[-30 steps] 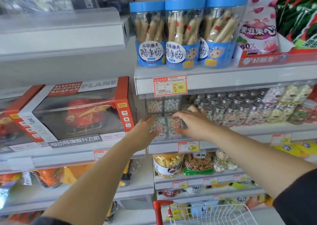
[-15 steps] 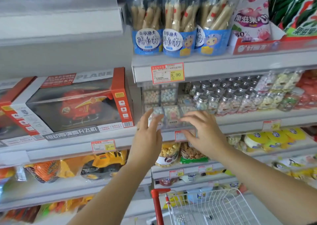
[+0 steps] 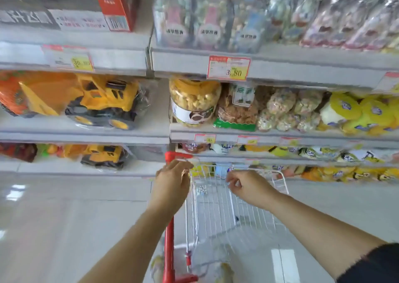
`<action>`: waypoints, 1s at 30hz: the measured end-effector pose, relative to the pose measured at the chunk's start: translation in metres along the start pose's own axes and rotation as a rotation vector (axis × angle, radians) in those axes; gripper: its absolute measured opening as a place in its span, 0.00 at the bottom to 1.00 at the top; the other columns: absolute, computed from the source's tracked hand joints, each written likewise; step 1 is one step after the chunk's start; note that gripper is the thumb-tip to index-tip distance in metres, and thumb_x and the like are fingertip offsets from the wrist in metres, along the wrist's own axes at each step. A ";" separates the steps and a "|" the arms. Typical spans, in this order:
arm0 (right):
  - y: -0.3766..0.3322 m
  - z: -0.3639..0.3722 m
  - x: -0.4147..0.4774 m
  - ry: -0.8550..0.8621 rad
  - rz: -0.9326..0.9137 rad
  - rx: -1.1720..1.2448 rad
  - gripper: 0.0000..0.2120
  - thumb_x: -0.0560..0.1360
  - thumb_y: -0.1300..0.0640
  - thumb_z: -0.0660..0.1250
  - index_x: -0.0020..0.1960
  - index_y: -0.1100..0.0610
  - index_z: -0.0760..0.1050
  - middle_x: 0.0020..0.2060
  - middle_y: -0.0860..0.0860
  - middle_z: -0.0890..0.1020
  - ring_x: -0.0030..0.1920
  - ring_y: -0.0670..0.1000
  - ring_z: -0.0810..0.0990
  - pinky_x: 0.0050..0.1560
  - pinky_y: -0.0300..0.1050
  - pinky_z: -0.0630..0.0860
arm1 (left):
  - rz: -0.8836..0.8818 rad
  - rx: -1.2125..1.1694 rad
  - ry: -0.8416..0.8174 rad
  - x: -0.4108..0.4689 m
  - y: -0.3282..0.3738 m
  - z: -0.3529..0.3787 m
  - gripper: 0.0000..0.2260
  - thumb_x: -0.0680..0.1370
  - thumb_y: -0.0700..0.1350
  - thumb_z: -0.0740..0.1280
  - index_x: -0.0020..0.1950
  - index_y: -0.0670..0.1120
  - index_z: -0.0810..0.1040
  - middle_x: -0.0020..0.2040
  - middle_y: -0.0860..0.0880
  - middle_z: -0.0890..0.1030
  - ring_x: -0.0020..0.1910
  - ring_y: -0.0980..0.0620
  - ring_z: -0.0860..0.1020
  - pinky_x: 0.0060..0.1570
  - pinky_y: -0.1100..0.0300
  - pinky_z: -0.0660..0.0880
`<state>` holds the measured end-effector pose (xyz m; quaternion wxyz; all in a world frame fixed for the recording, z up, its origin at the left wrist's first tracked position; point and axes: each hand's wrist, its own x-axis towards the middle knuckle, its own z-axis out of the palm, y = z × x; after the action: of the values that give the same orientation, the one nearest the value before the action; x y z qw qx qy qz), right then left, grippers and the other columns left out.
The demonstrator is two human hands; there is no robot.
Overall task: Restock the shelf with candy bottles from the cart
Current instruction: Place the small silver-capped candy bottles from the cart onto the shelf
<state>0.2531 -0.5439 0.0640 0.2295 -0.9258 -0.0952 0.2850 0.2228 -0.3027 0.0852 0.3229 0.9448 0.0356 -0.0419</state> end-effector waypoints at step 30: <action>0.132 0.270 0.210 -0.256 -0.038 -0.280 0.30 0.70 0.54 0.71 0.70 0.49 0.65 0.61 0.52 0.74 0.60 0.57 0.73 0.52 0.52 0.77 | 0.139 0.041 0.441 0.024 -0.089 0.097 0.11 0.74 0.34 0.65 0.50 0.46 0.82 0.48 0.51 0.81 0.47 0.45 0.71 0.49 0.53 0.71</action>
<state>0.2768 -0.4950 -0.2982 0.0900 -0.9029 -0.1799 0.3798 0.2330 -0.2913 -0.0477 0.2902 0.9377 0.0393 0.1872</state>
